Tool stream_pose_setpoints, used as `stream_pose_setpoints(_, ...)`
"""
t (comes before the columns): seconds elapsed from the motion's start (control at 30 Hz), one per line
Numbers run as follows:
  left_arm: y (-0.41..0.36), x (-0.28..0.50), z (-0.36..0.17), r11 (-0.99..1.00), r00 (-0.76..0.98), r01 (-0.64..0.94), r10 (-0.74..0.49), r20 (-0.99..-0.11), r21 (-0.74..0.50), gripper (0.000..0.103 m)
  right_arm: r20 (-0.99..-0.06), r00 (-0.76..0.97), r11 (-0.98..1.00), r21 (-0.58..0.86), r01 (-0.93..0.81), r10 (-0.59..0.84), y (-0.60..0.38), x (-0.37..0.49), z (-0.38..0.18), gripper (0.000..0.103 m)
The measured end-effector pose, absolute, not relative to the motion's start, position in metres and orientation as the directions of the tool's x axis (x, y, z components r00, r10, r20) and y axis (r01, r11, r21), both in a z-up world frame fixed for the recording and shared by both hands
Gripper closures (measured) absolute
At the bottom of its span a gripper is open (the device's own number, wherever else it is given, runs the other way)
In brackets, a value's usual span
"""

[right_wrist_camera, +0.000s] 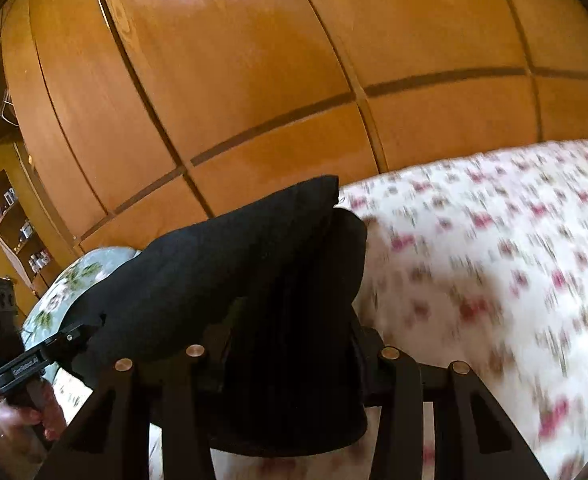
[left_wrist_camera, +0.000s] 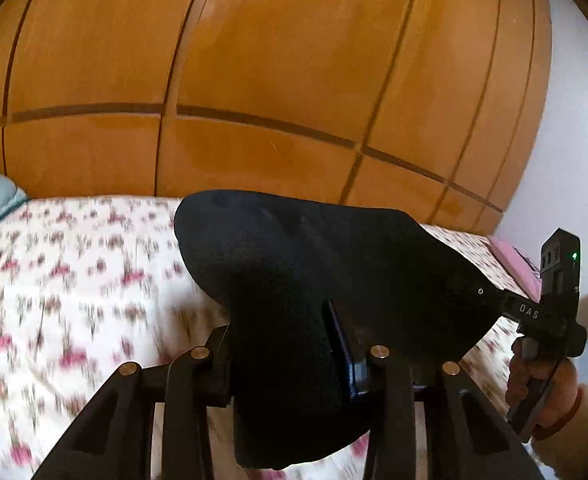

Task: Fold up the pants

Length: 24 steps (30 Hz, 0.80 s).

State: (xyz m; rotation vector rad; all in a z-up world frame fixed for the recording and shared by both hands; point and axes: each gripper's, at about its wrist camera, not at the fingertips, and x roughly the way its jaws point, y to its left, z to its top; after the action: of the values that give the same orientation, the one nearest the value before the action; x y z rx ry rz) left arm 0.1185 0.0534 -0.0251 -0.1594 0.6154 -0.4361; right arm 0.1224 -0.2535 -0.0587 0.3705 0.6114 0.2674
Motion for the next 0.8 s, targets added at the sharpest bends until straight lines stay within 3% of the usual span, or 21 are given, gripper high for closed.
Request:
stream_pose_setpoints(0.2, 0.042, 0.194, -0.042, 0.918, 0.760, 0.331, -0.397, -0.515, -0.220, 0.064, -0.485, 0.811, 0.910, 0.393, -0.133, 0.328, -0.255, 0.197, -0.061, 0.059)
stream_pose_setpoints(0.3, 0.037, 0.225, -0.066, 0.929, 0.730, 0.302, -0.370, -0.574, -0.214, 0.064, -0.501, 0.808, 0.910, 0.402, -0.101, 0.311, -0.262, 0.226, -0.078, 0.059)
stream_pose_setpoints(0.4, 0.034, 0.232, -0.090, 0.936, 0.722, 0.293, -0.352, -0.596, -0.198, 0.045, -0.582, 0.777, 0.925, 0.380, -0.001, 0.240, -0.269, 0.244, -0.107, 0.051)
stream_pose_setpoints(0.47, 0.041, 0.234, -0.092, 0.937, 0.721, 0.267, -0.349, -0.599, -0.225, 0.029, -0.574, 0.782, 0.906, 0.421, 0.031, 0.241, -0.278, 0.242, -0.114, 0.046)
stream_pose_setpoints(0.6, 0.047, 0.236, -0.098, 0.931, 0.711, 0.249, -0.363, -0.603, -0.266, 0.026, -0.582, 0.781, 0.911, 0.410, 0.039, 0.228, -0.277, 0.243, -0.115, 0.040)
stream_pose_setpoints(0.8, 0.032, 0.219, -0.087, 0.965, 0.763, 0.220, -0.261, -0.592, -0.142, 0.026, -0.590, 0.792, 0.930, 0.358, 0.083, 0.157, -0.273, 0.241, -0.112, 0.028)
